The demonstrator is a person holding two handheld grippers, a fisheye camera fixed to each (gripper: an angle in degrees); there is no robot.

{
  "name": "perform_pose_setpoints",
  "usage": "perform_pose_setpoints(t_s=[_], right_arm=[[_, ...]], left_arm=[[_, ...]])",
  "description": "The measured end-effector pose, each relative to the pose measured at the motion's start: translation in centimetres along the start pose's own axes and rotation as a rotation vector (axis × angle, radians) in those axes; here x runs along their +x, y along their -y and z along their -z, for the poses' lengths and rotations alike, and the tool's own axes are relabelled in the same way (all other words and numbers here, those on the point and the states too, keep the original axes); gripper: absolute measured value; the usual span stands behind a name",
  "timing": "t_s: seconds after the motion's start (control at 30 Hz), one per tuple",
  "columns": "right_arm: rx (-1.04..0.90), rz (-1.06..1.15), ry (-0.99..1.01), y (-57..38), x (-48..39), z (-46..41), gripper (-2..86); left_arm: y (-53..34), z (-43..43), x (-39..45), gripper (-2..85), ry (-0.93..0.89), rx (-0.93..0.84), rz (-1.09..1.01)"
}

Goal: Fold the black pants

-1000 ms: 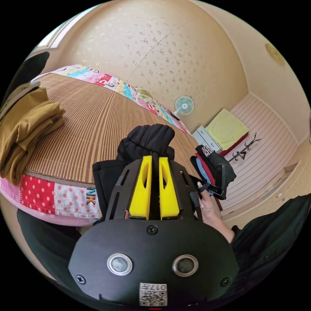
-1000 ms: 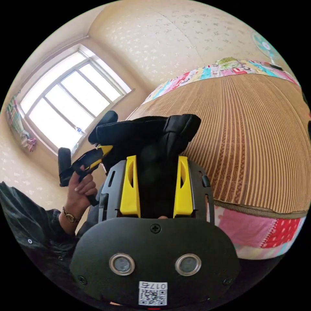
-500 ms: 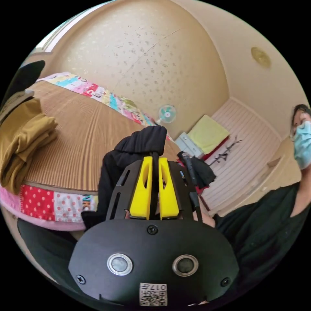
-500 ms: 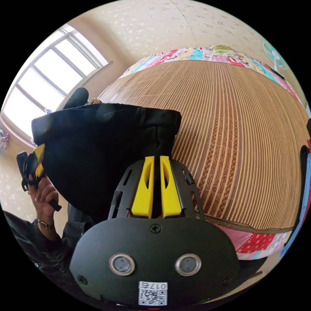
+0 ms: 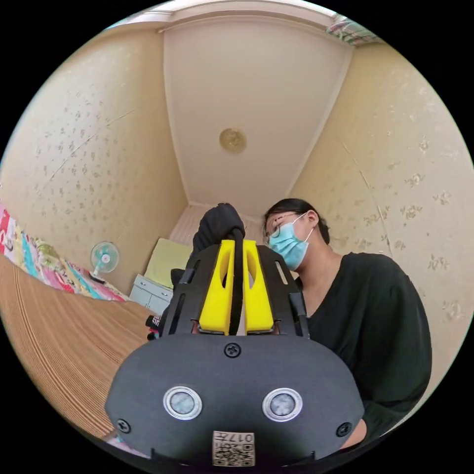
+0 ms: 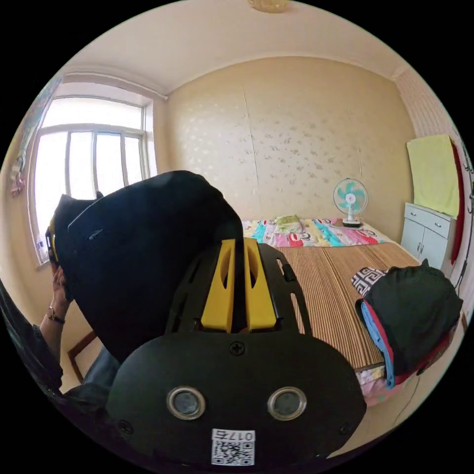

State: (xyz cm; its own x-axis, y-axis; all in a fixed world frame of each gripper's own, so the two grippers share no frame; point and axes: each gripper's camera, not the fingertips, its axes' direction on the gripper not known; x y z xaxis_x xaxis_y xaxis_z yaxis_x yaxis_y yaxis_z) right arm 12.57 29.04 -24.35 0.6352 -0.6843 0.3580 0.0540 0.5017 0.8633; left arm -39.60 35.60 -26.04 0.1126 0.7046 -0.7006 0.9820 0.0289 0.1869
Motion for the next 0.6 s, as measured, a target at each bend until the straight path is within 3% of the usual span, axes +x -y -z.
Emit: perform_pose_setpoints(t_s=[0.17, 0.27, 0.33, 0.47, 0.53, 0.6], right_arm=[[0.265, 0.085, -0.113, 8.8, -1.5, 1.4, 3.2], [0.261, 0.122, -0.180, 17.3, -1.5, -3.4, 3.2], [0.097, 0.115, -0.209, 24.6, 0.4, -12.1, 3.2], [-0.235, -0.015, -0.232, 26.8, 6.8, -27.4, 2.9], [-0.425, -0.038, -0.353, 21.9, 10.2, -33.4, 3.9], [-0.483, 0.002, -0.280, 17.0, 11.3, -35.2, 5.4]], left_arm=[[12.8, -4.9, -13.4, 1.2, -0.032, 0.069, 0.123], [21.3, -7.9, -23.7, 2.0, 0.165, 0.049, 0.164], [24.9, -8.9, -31.2, 3.5, 0.462, 0.019, 0.274], [22.5, -10.6, -35.9, 11.6, 0.706, -0.033, 0.364], [17.7, -12.6, -38.3, 16.9, 0.862, -0.289, 0.341], [11.9, -12.6, -40.4, 17.2, 0.949, -0.480, 0.337]])
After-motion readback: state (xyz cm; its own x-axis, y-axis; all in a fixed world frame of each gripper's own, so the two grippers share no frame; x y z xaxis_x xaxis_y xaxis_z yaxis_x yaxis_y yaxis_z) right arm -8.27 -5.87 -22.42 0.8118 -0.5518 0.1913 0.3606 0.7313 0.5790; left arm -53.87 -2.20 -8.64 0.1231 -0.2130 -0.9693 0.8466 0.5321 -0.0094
